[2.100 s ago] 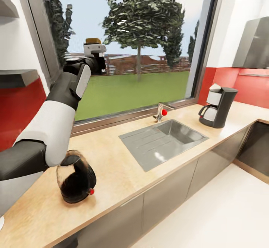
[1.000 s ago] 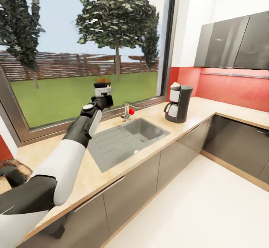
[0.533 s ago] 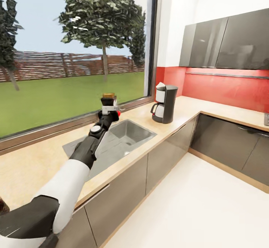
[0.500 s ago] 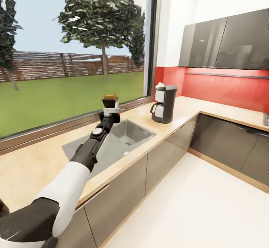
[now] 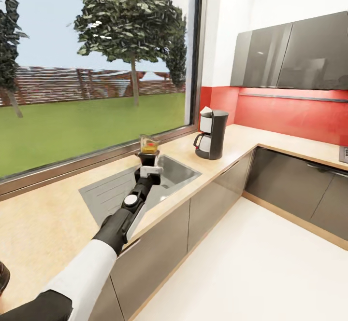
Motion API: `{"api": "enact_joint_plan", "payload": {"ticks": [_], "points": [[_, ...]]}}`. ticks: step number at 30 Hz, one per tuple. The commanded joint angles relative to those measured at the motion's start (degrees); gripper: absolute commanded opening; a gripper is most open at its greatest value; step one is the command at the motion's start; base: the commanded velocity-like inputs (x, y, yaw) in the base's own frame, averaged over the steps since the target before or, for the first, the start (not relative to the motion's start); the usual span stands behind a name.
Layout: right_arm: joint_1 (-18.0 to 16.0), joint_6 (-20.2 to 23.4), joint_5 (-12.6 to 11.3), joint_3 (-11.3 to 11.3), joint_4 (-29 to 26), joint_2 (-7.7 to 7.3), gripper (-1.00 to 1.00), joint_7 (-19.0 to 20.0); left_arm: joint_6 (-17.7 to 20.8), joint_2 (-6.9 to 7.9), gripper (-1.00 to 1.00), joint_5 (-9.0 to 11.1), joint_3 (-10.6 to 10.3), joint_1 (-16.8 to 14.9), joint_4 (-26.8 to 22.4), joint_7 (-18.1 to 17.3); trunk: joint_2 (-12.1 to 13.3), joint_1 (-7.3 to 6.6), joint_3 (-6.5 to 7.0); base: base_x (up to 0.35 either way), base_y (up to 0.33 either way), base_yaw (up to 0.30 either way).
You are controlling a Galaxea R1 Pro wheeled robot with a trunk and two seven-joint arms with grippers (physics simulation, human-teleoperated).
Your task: Set up a coffee station on the kitchen countertop: keep the coffee maker on the countertop, move the bottle of coffee from the kitchen shelf to the counter next to the coffee maker, place a paper coffee filter on top of the coffee maker, put the saucer next to the coffee maker with the coffee cup on the saucer, and place the electric kettle next to the coffee maker.
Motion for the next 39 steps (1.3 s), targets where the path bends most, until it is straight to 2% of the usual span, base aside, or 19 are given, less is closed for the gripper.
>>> {"api": "enact_joint_plan", "payload": {"ticks": [1, 8, 11, 17, 18, 28, 39], "points": [[0.0, -0.2, -0.1, -0.2, 0.1, 0.03, 1.00, 0.0, -0.2, 0.16, -1.00, 0.4, -0.2, 0.7, -0.7, 0.5, -0.1, 0.04, -0.13, 0.000, 0.000, 0.000], [0.0, -0.3, -0.1, -0.2, 0.1, 0.03, 1.00, -0.1, -0.4, 0.47, -1.00, 0.3, -0.4, 7.9, -6.7, 0.3, -0.1, 0.04, -0.13, 0.000, 0.000, 0.000], [0.0, -0.3, -0.1, -0.2, 0.1, 0.03, 1.00, -0.1, -0.5, 0.49, -1.00, 0.1, -0.6, 12.7, -9.5, -0.2, -0.1, 0.04, -0.13, 0.000, 0.000, 0.000], [0.0, -0.3, -0.1, -0.2, 0.1, 0.03, 1.00, -0.1, -0.6, 0.58, -1.00, 0.3, -0.6, 15.7, -10.0, -0.5, -0.1, 0.04, -0.13, 0.000, 0.000, 0.000], [0.0, -0.3, -0.1, -0.2, 0.1, 0.03, 1.00, -0.1, -2.1, 0.59, -1.00, 0.4, -0.3, 18.1, -13.9, -0.4, -0.1, 0.04, -0.13, 0.000, 0.000, 0.000], [0.0, -0.4, -0.1, -0.2, 0.2, 0.10, 1.00, -0.1, -2.4, 0.55, -1.00, 0.4, 0.1, 18.3, -14.2, 0.4, -0.1, 0.04, -0.13, 0.000, 0.000, 0.000], [0.0, -0.3, -0.1, -0.2, 0.2, 0.12, 1.00, -0.1, -1.7, 0.67, -1.00, 0.3, 0.0, 18.4, -16.7, 0.2, -0.1, 0.04, -0.13, 0.000, 0.000, 0.000]]}}
